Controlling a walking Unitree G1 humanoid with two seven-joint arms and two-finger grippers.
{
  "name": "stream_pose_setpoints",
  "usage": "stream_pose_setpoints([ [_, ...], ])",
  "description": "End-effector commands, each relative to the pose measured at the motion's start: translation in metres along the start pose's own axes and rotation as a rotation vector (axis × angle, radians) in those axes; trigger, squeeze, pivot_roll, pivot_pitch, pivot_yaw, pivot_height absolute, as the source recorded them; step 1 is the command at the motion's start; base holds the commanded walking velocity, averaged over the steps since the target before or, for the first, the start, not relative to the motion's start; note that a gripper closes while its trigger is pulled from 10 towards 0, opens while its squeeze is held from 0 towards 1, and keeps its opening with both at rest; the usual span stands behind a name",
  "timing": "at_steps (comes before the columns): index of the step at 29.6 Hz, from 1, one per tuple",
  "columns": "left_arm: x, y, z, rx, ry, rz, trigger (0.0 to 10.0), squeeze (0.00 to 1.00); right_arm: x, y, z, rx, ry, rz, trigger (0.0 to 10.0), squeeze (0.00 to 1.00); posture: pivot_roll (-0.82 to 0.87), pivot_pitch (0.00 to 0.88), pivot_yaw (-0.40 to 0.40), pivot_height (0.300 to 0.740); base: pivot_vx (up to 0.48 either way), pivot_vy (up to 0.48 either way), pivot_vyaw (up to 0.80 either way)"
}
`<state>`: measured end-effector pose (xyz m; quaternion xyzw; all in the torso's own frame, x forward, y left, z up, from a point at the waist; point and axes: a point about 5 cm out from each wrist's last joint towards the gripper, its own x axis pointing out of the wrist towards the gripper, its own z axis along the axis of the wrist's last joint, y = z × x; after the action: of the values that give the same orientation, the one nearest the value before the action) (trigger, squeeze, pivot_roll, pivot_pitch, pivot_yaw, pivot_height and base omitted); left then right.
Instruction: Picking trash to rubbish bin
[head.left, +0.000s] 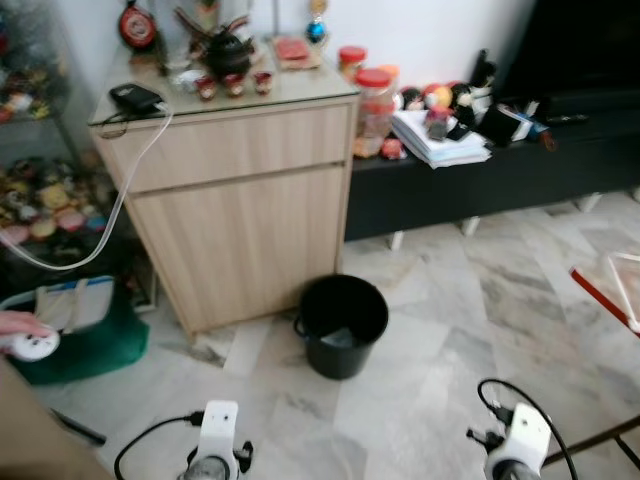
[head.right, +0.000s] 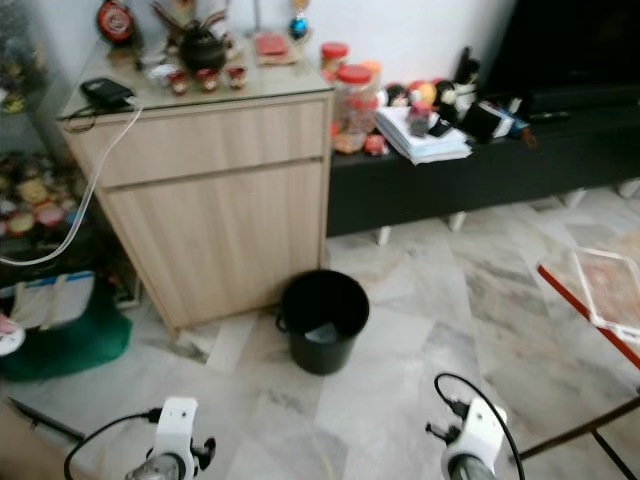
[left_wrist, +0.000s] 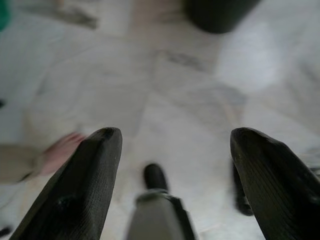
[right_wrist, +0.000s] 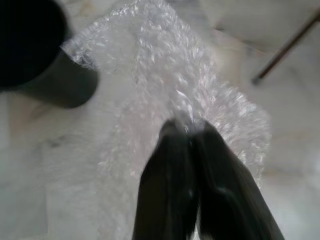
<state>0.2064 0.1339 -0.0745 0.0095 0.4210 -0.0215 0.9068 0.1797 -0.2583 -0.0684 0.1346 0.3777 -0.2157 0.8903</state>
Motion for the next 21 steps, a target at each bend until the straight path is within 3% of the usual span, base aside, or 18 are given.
stream_pose_setpoints([
  [1, -0.0003, 0.0126, -0.0008, 0.012, 0.005, 0.032, 10.0, 0.00, 0.0015, 0.0092, 0.0030, 0.014, -0.009, 0.021, 10.0, 0.00, -0.12, 0.000, -0.050, 0.740, 0.292, 0.000, -0.80],
  [21, -0.0006, 0.0133, -0.0017, 0.000, 0.007, 0.039, 10.0, 0.00, 0.0021, 0.0096, 0.0058, 0.001, -0.016, 0.023, 10.0, 0.00, -0.12, 0.000, -0.056, 0.740, 0.288, 0.000, 0.00],
])
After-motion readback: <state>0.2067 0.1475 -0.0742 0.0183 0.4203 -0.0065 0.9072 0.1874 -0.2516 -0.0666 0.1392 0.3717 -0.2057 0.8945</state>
